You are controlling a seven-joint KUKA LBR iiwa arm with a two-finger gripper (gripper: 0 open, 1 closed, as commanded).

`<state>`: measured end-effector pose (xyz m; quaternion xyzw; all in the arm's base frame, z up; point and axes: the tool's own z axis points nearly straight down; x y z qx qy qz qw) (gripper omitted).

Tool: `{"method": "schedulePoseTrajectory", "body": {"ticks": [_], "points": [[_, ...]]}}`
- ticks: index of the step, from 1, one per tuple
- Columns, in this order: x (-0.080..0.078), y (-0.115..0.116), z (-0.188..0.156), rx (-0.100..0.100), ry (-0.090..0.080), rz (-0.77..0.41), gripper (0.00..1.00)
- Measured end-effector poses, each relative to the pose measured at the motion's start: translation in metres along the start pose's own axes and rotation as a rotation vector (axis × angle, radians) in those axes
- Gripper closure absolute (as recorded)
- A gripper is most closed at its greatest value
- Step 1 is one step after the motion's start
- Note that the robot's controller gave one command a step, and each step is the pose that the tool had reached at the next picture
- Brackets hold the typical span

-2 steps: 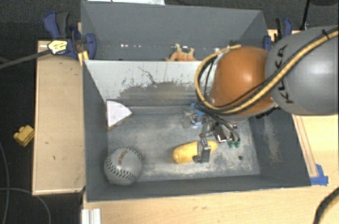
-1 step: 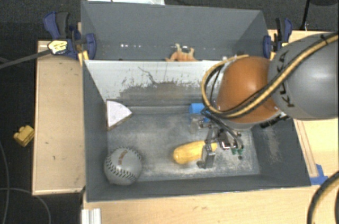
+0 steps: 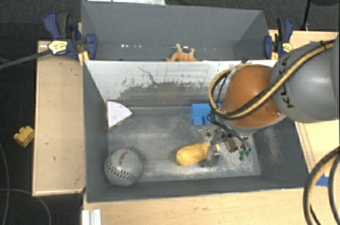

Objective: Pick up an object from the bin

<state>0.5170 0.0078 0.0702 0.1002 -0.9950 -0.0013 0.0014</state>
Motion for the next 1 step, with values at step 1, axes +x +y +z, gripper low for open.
{"method": "schedulePoseTrajectory", "body": {"ticks": [1], "points": [[0.0000, 0.0000, 0.0000, 0.000, 0.000, 0.000, 1.00]]}}
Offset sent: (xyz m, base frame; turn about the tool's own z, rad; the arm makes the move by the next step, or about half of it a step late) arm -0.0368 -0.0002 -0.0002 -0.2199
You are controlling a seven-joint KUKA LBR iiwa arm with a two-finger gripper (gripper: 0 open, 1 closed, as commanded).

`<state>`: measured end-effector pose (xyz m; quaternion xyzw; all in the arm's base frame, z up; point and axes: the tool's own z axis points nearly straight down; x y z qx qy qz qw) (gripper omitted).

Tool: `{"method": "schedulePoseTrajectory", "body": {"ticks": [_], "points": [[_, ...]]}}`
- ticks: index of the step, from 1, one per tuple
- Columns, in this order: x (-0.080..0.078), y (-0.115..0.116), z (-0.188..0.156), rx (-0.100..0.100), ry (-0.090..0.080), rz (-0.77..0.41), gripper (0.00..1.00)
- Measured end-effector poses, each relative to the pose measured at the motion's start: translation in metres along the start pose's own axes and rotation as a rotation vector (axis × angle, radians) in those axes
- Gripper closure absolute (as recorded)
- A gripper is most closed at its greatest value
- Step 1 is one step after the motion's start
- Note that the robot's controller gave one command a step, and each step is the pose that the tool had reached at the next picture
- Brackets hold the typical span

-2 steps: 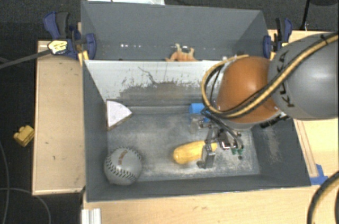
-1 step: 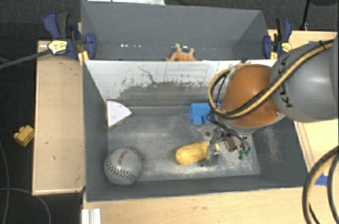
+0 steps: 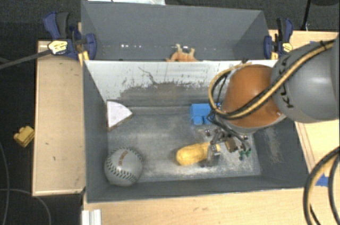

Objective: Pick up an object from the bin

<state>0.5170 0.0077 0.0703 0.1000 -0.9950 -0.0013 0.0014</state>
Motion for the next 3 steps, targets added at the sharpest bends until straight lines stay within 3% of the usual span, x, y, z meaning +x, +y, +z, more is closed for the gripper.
{"method": "schedulePoseTrajectory", "body": {"ticks": [1, 2, 3], "points": [[0.010, 0.002, -0.002, 0.004, -0.013, -0.083, 1.00], [0.007, -0.025, -0.001, 0.000, -0.004, -0.140, 1.00], [0.008, -0.042, -0.002, 0.003, -0.011, -0.155, 1.00]]}}
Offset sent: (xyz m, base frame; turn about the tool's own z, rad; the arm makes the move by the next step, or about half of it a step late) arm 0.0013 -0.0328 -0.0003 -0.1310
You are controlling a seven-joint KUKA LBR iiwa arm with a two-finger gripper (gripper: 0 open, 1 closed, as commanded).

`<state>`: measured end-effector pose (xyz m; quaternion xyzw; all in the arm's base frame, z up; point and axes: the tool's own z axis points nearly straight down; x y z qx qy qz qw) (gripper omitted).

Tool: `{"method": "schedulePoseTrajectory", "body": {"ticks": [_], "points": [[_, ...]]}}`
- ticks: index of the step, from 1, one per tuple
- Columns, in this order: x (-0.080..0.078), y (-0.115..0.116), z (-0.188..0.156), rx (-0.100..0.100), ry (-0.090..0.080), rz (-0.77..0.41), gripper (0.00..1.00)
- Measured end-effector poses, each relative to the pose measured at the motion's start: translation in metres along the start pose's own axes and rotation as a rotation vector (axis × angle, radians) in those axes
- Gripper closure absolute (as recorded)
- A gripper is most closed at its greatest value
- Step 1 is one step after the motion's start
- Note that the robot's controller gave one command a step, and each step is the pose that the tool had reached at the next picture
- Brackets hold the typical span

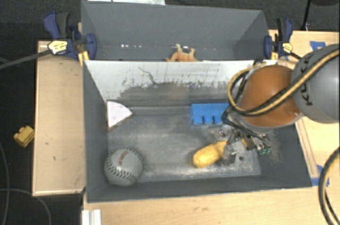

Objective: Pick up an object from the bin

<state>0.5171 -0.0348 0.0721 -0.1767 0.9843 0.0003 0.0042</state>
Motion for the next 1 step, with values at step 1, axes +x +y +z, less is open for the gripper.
{"method": "schedulePoseTrajectory", "body": {"ticks": [1], "points": [[0.0061, -0.0026, 0.0002, 0.000, 0.002, 0.002, 1.00]]}}
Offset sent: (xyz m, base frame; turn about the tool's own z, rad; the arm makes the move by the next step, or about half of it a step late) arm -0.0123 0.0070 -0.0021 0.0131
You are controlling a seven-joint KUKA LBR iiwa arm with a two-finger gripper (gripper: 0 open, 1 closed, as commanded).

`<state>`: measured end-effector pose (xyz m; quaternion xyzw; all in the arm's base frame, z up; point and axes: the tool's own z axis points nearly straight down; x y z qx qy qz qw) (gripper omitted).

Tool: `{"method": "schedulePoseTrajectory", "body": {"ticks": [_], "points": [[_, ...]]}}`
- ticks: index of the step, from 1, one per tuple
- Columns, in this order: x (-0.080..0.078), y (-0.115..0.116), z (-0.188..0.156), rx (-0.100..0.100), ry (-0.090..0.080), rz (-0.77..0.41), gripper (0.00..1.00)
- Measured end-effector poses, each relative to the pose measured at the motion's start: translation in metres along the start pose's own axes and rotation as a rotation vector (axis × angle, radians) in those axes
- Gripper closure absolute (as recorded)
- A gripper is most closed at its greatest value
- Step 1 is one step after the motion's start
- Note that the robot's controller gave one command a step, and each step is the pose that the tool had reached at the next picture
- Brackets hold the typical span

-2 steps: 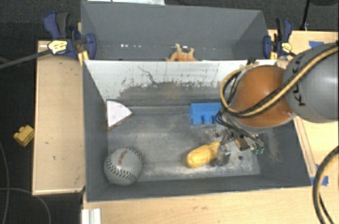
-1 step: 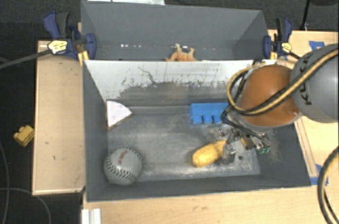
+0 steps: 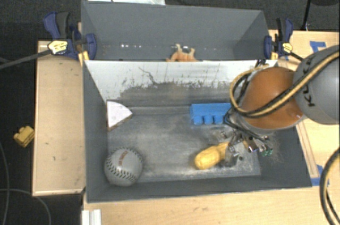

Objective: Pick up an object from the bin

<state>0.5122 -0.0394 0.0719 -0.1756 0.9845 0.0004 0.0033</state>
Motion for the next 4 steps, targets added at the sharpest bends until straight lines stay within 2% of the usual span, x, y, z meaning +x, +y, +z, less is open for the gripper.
{"method": "schedulePoseTrajectory", "body": {"ticks": [1, 2, 3, 4], "points": [[0.001, 0.000, 0.000, 0.000, 0.000, 0.001, 1.00], [0.007, -0.012, -0.024, -0.003, 0.006, -0.109, 1.00], [-0.012, -0.041, 0.001, -0.003, 0.009, -0.030, 1.00], [-0.012, -0.041, 0.001, -0.003, 0.009, -0.028, 1.00]]}}
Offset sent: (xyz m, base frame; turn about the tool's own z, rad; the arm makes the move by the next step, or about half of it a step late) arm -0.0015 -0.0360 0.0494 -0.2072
